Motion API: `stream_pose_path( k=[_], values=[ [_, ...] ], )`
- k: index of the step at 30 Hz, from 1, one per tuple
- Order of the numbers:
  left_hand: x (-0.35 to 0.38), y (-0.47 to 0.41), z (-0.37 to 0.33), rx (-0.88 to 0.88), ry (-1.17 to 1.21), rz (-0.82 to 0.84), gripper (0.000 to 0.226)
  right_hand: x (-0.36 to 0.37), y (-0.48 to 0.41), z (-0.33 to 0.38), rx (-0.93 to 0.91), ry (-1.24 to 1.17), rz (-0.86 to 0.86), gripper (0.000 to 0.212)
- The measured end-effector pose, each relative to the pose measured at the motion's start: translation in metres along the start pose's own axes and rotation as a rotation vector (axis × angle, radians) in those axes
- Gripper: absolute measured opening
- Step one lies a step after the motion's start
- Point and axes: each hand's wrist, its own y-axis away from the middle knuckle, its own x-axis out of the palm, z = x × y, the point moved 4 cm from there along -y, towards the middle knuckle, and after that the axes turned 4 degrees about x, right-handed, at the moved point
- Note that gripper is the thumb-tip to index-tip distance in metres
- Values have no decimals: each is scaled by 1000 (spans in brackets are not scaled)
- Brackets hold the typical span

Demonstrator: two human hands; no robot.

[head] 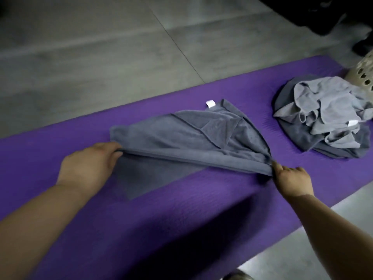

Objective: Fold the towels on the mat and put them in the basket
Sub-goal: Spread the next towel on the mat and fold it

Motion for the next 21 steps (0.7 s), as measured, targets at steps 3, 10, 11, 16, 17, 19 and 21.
stream_pose_path(
  k=[3, 10, 11, 16, 17, 19, 21],
  values=[
    [-36, -1, 50, -63, 318, -24, 16, -63, -29, 17, -83, -39, -119, 37],
    [-146, 13, 139, -197, 647, -359, 20, -266, -74, 87, -383, 133, -421, 23],
    [-168, 17, 149, -167, 600, -426, 17, -289, -77, 95, -342, 114, -372, 19],
    [-243, 43, 195, -49, 404, -587, 27, -354, -82, 130, -318, 163, -234, 23],
    [-250, 48, 209, -61, 445, -617, 22, -362, -80, 137, -339, 161, -267, 27],
    [-259, 60, 233, -107, 494, -618, 20, -373, -74, 152, -370, 93, -329, 31],
    [-259, 73, 253, -150, 491, -607, 23, -379, -63, 168, -424, 97, -354, 31]
  ],
)
